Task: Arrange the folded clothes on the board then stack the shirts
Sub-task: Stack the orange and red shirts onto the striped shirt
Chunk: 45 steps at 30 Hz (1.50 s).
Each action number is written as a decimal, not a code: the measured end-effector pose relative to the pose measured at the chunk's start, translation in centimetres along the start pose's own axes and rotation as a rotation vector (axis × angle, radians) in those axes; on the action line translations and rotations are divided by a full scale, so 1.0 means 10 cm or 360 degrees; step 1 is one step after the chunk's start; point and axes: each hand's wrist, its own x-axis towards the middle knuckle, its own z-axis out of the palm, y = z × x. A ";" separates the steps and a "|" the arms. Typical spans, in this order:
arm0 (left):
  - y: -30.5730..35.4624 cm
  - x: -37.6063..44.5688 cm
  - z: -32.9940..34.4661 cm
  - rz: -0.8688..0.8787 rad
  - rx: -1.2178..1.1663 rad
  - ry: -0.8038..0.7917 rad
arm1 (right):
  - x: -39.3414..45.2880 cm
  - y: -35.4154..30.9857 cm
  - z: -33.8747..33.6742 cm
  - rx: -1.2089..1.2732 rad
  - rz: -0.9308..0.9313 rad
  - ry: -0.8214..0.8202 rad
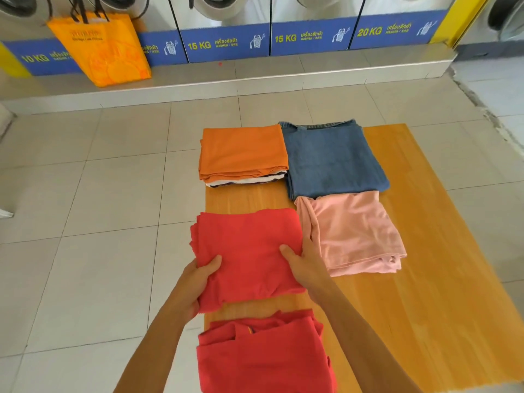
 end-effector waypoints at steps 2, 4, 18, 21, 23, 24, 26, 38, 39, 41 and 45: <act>0.22 0.10 -0.04 0.0057 0.0033 -0.0051 | 0.24 -0.12 -0.05 -0.0031 -0.0147 0.0001; 0.51 0.23 -0.05 0.0150 0.0079 -0.0083 | 0.50 -0.30 -0.09 -0.0076 -0.0176 0.0029; 2.41 1.68 0.34 0.0592 0.0073 0.0074 | 2.50 -1.68 -0.13 0.0101 -0.0198 0.0071; 2.33 2.00 0.37 0.0548 0.0241 0.0322 | 2.78 -1.53 -0.05 -0.0136 -0.0053 0.0082; 2.15 2.15 0.36 0.0551 0.0488 0.0481 | 2.81 -1.33 0.02 -0.0328 -0.0001 0.0069; 2.08 2.19 0.36 0.0562 0.0569 0.0532 | 2.82 -1.24 0.05 -0.0377 0.0010 0.0070; 2.02 2.25 0.36 0.0576 0.0596 0.0564 | 2.85 -1.12 0.08 -0.0387 -0.0011 0.0095; 2.08 2.36 0.31 0.0580 0.0524 0.0545 | 2.93 -1.04 0.08 -0.0295 -0.0086 0.0146; 2.04 2.35 0.31 0.0570 0.0544 0.0561 | 2.92 -1.03 0.08 -0.0325 -0.0081 0.0160; 2.01 2.34 0.31 0.0570 0.0572 0.0588 | 2.90 -1.02 0.09 -0.0339 -0.0083 0.0174; 1.96 2.25 0.28 0.0544 0.0647 0.0635 | 2.79 -1.09 0.07 -0.0428 -0.0110 0.0189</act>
